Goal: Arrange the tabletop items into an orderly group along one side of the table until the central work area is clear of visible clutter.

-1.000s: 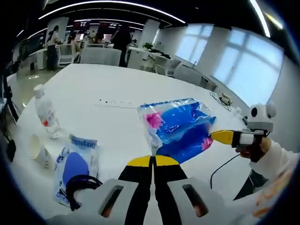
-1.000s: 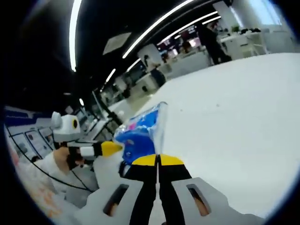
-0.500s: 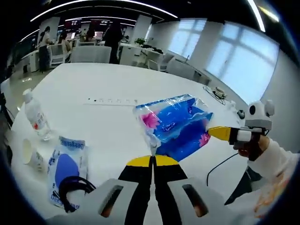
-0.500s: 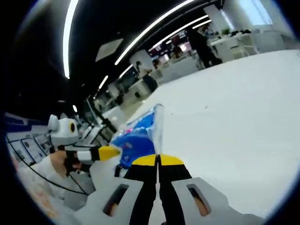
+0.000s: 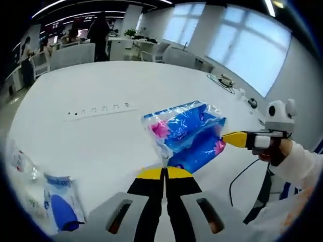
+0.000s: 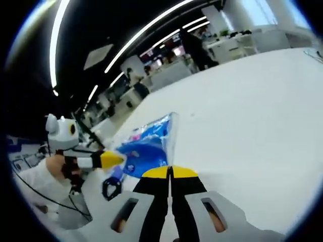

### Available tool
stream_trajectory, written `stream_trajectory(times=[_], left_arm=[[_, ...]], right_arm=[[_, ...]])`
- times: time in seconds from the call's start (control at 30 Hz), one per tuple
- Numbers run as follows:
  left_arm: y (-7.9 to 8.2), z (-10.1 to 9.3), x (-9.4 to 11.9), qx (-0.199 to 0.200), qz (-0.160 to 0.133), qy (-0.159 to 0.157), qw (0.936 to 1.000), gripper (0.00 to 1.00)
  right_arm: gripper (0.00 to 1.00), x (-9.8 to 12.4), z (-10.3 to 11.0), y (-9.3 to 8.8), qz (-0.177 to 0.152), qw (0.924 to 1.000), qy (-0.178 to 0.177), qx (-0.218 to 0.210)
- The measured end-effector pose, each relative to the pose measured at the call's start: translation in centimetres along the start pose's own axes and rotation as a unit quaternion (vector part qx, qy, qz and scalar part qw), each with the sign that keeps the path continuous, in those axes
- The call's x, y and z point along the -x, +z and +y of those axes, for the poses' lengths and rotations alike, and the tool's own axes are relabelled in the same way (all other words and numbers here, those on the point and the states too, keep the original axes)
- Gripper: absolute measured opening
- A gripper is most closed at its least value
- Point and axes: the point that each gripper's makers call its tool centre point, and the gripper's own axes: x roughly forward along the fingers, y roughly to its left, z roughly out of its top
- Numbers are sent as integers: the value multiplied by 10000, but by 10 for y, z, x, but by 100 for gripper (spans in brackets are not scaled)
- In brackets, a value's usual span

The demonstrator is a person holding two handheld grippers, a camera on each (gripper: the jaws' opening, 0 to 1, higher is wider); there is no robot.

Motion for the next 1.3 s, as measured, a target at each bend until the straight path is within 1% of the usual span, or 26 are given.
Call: stream_trajectory(times=[0.03, 0.13, 0.2, 0.4, 0.53, 0.6, 0.67, 0.7, 0.8, 0.87, 0.97, 1.07, 1.23, 1.3], left_arm=[[-1, 2, -8, -10, 49, -9, 10000, 0], [-6, 5, -23, -17, 217, -22, 9998, 0], [-9, 11, -35, 13, 306, -3, 9995, 0], [-22, 25, -68, 182, 655, 21, 9977, 0], [-32, 32, -87, 224, 827, 61, 9963, 0], [-35, 34, -93, 192, 876, 90, 9959, 0], [-38, 36, -97, 135, 925, 144, 9955, 0], [-38, 37, -99, 139, 935, 163, 9954, 0], [-42, 40, -104, 269, 993, 206, 9945, 0], [-44, 41, -105, 240, 1005, 249, 9943, 0], [-41, 46, -107, 256, 946, 278, 9948, 0], [-40, 46, -108, 449, 882, 305, 9946, 0], [-41, 46, -107, 413, 898, 347, 9945, 0], [-40, 45, -105, 278, 886, 387, 9949, 0]], right_arm=[[0, -5, -8, -3, 70, 9999, -72, 11], [0, -16, -22, -8, 216, 9996, -198, 26], [0, -24, -31, -12, 310, 9992, -269, 17], [0, -44, -53, -26, 548, 9976, -411, -123], [0, -57, -68, -40, 779, 9955, -519, -117], [0, -61, -72, -44, 838, 9948, -567, -90], [0, -66, -77, -49, 909, 9939, -622, -63], [0, -70, -80, -52, 966, 9931, -660, 20], [0, -75, -84, -55, 1047, 9916, -749, 150], [0, -77, -87, -57, 1076, 9910, -777, 189], [0, -77, -89, -59, 1083, 9910, -775, 105], [0, -77, -89, -60, 1069, 9912, -765, 121], [0, -77, -89, -60, 1019, 9919, -753, -20], [0, -77, -88, -59, 1019, 9921, -727, 15]])
